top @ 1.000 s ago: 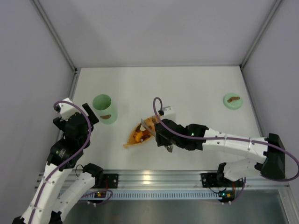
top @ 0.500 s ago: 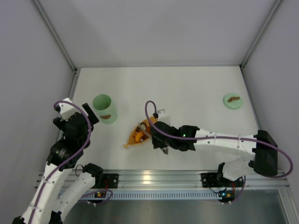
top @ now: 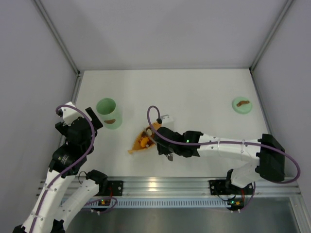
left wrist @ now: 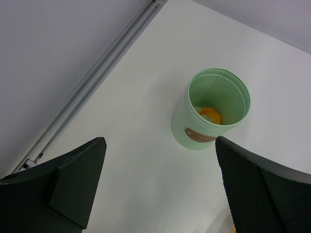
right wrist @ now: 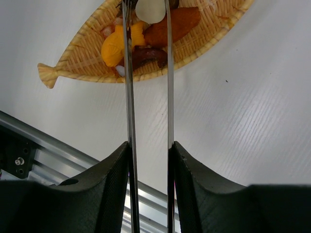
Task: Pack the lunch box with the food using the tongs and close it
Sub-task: Pick up the fake food from the plate.
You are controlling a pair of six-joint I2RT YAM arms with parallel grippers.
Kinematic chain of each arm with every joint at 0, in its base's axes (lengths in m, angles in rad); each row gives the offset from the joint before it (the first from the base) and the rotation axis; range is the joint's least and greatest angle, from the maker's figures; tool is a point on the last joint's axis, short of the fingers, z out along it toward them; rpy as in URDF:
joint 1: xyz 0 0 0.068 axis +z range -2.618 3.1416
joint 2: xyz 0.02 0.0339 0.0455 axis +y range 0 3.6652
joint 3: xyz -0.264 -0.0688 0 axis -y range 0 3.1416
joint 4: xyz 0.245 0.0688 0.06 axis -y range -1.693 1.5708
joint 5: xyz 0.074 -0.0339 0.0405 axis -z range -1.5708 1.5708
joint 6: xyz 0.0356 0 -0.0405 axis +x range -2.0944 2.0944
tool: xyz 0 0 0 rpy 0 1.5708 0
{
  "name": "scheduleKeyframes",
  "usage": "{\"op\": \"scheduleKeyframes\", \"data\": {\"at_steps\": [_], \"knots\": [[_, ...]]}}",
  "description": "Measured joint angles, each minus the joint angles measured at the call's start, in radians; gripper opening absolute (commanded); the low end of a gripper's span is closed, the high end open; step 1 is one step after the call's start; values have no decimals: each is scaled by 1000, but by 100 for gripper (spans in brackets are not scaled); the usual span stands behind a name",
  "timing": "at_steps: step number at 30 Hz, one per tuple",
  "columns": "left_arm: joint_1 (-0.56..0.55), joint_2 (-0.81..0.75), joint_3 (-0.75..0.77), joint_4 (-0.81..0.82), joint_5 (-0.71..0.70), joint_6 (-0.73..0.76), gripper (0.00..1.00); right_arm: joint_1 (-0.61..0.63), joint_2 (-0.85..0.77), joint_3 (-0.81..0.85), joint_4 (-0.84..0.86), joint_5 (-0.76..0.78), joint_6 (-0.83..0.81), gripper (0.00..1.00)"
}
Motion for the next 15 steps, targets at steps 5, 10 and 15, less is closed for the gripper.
{"op": "scheduleKeyframes", "data": {"at_steps": [5, 10, 15], "knots": [[0, 0, 0, 0, 0, 0, 99, 0, 0, 0, 1, -1, 0, 33], [0, 0, 0, 0, 0, 0, 99, 0, 0, 0, 0, -1, 1, 30], [0, 0, 0, 0, 0, 0, 99, 0, -6, 0, -3, 0, 0, 28]]}}
